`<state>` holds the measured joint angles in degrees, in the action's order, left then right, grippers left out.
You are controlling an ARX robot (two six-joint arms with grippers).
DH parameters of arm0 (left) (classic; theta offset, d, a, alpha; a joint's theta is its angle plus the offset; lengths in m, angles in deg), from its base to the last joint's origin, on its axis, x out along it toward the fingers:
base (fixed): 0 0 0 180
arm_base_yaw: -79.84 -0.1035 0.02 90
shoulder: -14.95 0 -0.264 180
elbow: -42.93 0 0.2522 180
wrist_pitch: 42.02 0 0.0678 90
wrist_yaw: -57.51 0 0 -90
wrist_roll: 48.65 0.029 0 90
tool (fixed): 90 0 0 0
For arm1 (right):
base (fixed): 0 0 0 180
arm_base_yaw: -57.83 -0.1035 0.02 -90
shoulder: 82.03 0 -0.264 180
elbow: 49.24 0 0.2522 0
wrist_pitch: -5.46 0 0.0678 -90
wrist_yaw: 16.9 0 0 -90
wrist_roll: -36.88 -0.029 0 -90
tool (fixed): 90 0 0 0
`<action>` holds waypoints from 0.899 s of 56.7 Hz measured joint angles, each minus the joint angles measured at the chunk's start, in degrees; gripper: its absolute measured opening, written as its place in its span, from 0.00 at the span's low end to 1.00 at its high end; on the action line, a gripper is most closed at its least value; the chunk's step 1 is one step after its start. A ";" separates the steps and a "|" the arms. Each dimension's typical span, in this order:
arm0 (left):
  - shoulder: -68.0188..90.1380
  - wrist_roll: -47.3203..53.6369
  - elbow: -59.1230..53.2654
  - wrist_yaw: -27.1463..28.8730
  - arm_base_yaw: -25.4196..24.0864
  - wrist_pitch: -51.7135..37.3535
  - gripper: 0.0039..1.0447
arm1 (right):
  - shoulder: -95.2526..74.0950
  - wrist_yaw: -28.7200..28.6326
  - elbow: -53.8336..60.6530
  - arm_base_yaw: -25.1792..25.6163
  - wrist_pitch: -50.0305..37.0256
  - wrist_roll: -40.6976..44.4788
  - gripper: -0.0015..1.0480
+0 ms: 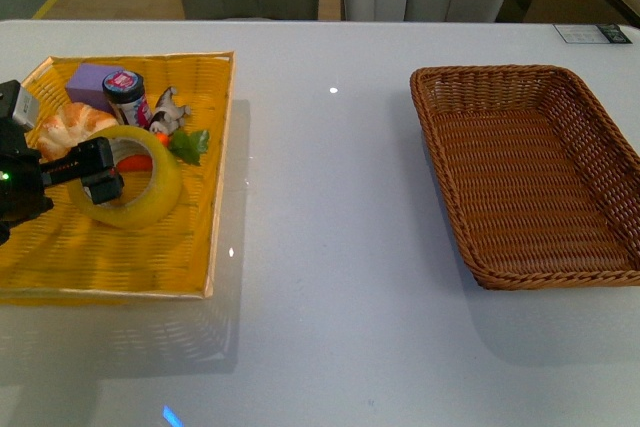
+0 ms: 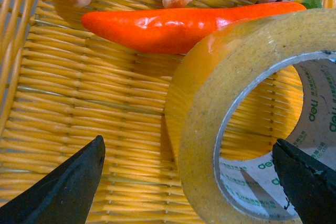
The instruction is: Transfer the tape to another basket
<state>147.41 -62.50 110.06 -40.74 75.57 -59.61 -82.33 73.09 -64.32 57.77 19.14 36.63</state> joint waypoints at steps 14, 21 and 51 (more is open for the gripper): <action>1.57 -0.85 1.09 1.01 1.55 0.22 0.53 | 0.00 0.00 0.00 0.00 0.00 0.00 0.91; 1.55 -1.29 1.07 1.44 1.77 0.15 0.33 | 0.00 0.00 0.00 0.00 0.00 0.00 0.91; -20.35 -8.37 -7.78 -5.01 1.62 2.64 0.14 | 0.00 0.00 0.00 0.00 0.00 0.00 0.91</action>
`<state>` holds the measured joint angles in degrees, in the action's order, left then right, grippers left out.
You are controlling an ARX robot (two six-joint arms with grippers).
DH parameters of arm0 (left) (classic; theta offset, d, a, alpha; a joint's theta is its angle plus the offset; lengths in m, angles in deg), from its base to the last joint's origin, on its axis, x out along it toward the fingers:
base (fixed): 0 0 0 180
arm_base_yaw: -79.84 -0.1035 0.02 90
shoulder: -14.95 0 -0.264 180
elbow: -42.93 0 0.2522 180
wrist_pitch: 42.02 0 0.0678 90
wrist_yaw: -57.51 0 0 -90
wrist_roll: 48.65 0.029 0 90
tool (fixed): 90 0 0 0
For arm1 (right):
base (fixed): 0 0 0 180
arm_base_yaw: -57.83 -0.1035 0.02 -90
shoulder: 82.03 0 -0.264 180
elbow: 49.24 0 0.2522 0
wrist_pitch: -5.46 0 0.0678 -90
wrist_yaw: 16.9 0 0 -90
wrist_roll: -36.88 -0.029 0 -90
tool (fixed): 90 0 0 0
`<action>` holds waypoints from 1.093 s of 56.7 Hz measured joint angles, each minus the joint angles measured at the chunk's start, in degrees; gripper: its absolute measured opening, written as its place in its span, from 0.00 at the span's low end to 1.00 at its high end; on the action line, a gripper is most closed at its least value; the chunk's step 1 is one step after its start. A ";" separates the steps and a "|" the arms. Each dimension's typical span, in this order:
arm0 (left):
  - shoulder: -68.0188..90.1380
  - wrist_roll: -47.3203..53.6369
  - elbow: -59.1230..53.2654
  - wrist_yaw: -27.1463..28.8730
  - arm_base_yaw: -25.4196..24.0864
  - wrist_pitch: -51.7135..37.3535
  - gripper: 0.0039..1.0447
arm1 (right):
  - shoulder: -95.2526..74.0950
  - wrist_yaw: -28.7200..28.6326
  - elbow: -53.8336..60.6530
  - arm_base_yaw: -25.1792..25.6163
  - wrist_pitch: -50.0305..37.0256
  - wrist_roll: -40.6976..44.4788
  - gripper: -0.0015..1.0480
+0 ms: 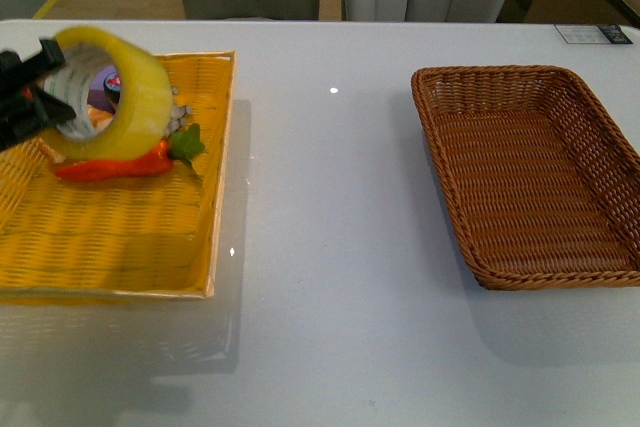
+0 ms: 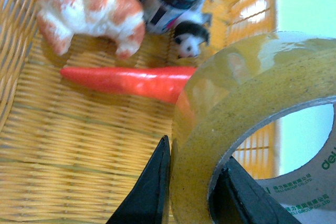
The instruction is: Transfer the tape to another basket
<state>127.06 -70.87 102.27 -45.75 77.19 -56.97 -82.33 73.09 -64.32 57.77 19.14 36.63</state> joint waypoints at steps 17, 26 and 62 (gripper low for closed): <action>-12.94 -8.41 0.28 -0.02 14.21 6.56 0.14 | 0.00 0.00 0.02 0.00 0.00 0.00 0.91; -15.50 -13.16 1.55 1.01 23.08 9.01 0.14 | 0.00 0.00 0.00 0.00 0.00 0.00 0.91; -18.21 -14.69 2.82 4.20 35.21 14.62 0.14 | -33.24 3.30 -15.43 -10.95 5.81 -22.49 0.91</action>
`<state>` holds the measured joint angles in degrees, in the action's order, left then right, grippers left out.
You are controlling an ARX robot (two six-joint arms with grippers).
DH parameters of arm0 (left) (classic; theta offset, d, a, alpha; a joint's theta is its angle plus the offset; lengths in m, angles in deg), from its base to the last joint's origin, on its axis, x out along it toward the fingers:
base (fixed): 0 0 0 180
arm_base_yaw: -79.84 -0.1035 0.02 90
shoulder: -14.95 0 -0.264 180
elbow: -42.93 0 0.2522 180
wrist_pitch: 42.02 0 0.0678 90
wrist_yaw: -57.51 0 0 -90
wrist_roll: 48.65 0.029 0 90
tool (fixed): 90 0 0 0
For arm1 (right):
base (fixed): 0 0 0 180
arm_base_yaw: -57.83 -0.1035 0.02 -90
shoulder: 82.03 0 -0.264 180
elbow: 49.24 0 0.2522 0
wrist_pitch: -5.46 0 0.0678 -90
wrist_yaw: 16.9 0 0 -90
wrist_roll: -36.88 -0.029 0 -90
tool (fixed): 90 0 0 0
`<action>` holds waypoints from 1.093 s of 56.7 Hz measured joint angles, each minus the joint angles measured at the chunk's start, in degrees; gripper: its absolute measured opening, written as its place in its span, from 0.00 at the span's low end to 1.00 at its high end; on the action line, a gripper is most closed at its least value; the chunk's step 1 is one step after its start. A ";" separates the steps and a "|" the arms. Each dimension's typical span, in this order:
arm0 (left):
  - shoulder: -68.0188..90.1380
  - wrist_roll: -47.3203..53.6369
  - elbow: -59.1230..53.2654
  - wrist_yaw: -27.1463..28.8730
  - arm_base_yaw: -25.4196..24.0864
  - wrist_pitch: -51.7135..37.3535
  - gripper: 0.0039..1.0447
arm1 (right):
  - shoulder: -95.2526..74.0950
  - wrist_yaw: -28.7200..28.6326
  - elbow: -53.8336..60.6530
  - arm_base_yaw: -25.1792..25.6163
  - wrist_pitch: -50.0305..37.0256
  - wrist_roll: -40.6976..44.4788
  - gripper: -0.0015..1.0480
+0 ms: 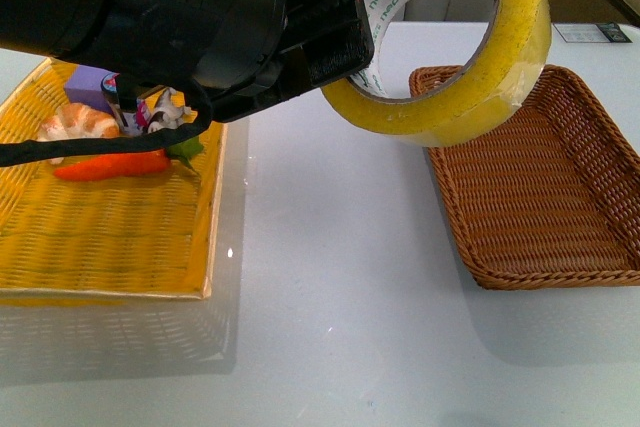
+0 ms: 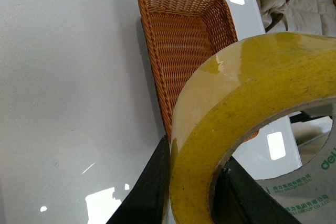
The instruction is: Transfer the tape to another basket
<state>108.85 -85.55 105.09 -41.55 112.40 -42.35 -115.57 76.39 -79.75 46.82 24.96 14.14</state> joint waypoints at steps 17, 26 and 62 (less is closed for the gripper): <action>-0.02 -0.02 0.61 -0.39 0.28 1.01 0.14 | -17.11 -8.61 -2.29 -7.58 -27.36 -11.78 0.91; -0.02 -0.02 0.76 -1.07 0.28 1.16 0.14 | -24.96 -10.49 -2.25 -11.34 -37.75 -14.12 0.91; -0.07 -0.94 0.76 -4.52 -0.37 1.31 0.14 | -41.09 -13.77 -2.14 -11.02 -53.02 -17.18 0.87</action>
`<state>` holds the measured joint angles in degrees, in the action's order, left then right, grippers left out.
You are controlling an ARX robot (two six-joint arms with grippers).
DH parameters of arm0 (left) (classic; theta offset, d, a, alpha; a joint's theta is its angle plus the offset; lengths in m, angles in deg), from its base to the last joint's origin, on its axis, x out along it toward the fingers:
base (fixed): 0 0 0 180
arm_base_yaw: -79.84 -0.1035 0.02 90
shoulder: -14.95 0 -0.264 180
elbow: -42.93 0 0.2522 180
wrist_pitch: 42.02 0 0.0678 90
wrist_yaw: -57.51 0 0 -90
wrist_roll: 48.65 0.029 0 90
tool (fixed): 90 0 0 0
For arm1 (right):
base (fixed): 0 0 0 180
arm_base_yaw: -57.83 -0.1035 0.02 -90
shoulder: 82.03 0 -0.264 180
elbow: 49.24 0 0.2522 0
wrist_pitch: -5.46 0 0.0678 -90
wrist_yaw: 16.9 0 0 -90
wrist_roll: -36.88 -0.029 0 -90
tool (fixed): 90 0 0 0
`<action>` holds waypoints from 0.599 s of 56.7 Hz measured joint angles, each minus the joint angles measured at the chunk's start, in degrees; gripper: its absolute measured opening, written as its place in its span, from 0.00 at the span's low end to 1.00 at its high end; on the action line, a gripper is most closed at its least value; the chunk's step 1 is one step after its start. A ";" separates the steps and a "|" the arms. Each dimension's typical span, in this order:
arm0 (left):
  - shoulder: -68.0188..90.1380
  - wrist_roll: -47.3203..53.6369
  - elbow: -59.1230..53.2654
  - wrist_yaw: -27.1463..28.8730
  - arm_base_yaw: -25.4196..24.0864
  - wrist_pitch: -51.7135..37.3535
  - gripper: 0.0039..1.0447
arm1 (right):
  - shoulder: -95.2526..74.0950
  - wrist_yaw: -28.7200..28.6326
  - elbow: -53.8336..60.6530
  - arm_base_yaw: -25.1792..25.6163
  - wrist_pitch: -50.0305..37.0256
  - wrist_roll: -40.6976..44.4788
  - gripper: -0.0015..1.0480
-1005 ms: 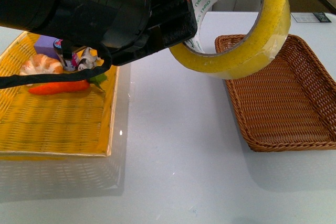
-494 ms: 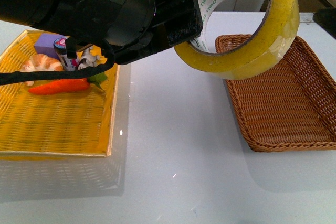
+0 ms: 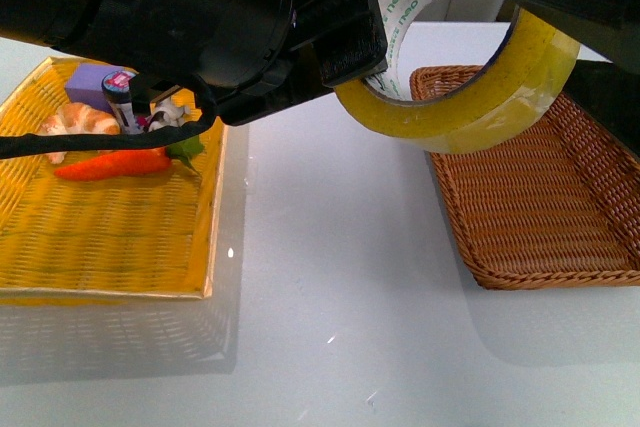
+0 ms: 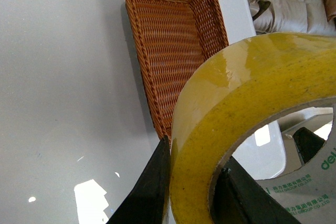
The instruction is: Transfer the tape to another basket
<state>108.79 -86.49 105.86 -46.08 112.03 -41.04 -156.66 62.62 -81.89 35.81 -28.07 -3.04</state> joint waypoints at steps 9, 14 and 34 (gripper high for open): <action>0.00 -0.52 0.00 -1.14 -0.22 -0.57 0.14 | -0.33 0.09 0.00 -1.07 -0.74 -0.11 0.63; 0.00 -0.70 0.00 -1.64 -0.33 -0.61 0.14 | -0.33 0.15 0.02 -1.29 -0.85 0.15 0.51; -1.20 -0.81 -0.02 -3.10 -0.98 -0.61 0.32 | -0.33 0.13 0.57 -1.27 -1.86 -0.11 0.46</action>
<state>107.59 -87.30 105.84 -49.18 111.04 -41.65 -156.99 62.75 -81.33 34.54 -29.93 -3.15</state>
